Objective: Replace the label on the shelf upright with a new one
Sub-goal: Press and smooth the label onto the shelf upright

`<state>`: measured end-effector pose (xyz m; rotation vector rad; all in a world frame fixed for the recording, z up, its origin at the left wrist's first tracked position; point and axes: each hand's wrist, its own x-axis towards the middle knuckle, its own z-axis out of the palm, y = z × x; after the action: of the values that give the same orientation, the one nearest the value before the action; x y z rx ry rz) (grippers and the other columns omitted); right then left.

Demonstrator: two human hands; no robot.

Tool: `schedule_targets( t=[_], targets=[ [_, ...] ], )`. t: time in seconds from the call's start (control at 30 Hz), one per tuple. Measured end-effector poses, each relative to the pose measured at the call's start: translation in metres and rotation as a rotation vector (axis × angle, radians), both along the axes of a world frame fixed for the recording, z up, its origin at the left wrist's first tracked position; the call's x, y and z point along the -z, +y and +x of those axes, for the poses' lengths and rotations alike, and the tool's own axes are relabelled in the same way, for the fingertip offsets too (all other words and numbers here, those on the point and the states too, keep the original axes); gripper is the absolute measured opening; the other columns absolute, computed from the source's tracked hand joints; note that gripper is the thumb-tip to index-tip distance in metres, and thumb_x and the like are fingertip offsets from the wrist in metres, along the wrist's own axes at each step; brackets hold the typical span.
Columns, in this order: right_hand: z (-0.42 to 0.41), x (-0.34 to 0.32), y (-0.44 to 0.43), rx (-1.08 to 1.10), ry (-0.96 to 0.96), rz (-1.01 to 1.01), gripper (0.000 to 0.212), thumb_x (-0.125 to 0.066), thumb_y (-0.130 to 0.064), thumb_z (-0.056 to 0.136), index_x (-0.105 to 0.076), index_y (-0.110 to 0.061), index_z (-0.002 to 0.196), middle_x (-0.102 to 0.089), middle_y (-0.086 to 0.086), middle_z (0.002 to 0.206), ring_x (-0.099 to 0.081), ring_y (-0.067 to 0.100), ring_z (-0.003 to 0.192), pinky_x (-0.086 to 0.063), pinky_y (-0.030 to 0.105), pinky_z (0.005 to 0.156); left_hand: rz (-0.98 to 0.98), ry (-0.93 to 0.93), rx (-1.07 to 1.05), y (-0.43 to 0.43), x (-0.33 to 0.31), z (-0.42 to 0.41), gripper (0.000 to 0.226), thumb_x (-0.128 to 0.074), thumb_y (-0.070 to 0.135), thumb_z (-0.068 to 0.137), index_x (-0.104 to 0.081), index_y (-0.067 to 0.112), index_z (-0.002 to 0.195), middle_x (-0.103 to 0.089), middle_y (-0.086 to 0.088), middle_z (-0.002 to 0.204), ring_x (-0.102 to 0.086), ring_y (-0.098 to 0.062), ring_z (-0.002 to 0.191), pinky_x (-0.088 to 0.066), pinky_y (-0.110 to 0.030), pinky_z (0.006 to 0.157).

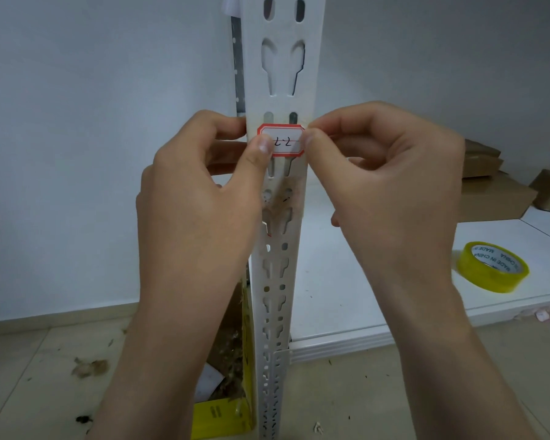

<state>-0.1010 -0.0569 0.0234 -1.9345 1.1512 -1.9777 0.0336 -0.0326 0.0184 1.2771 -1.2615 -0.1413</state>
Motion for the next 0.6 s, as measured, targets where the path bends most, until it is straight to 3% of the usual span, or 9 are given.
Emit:
schedule_targets(
  t=[0.13,0.27,0.5,0.6],
  targets=[
    [0.0030,0.0007,-0.0012,0.050,0.028,-0.027,0.002,-0.076,-0.029,0.090,-0.077,-0.029,0.088,-0.074,-0.018,0.074,-0.068,-0.003,0.062,-0.061,0.027,0.059,-0.003,-0.001,0.001,0.0002,0.0003,-0.0014,0.022,-0.062,0.044,0.094,-0.067,0.033,0.112,-0.072,0.023,0.100,-0.068,0.005,0.097,-0.057,-0.032,0.091],
    [-0.0018,-0.0027,-0.0003,0.012,0.082,0.012,0.005,-0.077,-0.028,0.088,-0.078,-0.031,0.084,-0.072,-0.022,0.073,-0.066,-0.006,0.062,-0.058,0.016,0.062,-0.007,-0.004,0.000,0.0001,0.0016,-0.0027,0.024,-0.062,0.043,0.095,-0.067,0.031,0.115,-0.072,0.020,0.103,-0.068,0.003,0.098,-0.057,-0.033,0.091],
    [0.0032,0.0022,-0.0027,0.004,-0.015,-0.031,0.001,-0.077,-0.025,0.090,-0.078,-0.025,0.091,-0.075,-0.017,0.077,-0.069,-0.002,0.063,-0.058,0.018,0.058,-0.003,0.011,0.006,-0.0007,0.0010,-0.0021,0.025,-0.063,0.042,0.094,-0.068,0.031,0.116,-0.072,0.022,0.102,-0.068,0.004,0.097,-0.057,-0.029,0.091],
    [0.0052,0.0032,-0.0033,0.047,0.035,-0.068,0.002,-0.077,-0.027,0.089,-0.079,-0.026,0.089,-0.072,-0.019,0.076,-0.071,-0.001,0.070,-0.054,0.010,0.066,-0.005,0.016,0.000,-0.0009,0.0013,-0.0017,0.028,-0.063,0.043,0.094,-0.069,0.033,0.119,-0.072,0.023,0.102,-0.068,0.004,0.097,-0.056,-0.028,0.091]
  ],
)
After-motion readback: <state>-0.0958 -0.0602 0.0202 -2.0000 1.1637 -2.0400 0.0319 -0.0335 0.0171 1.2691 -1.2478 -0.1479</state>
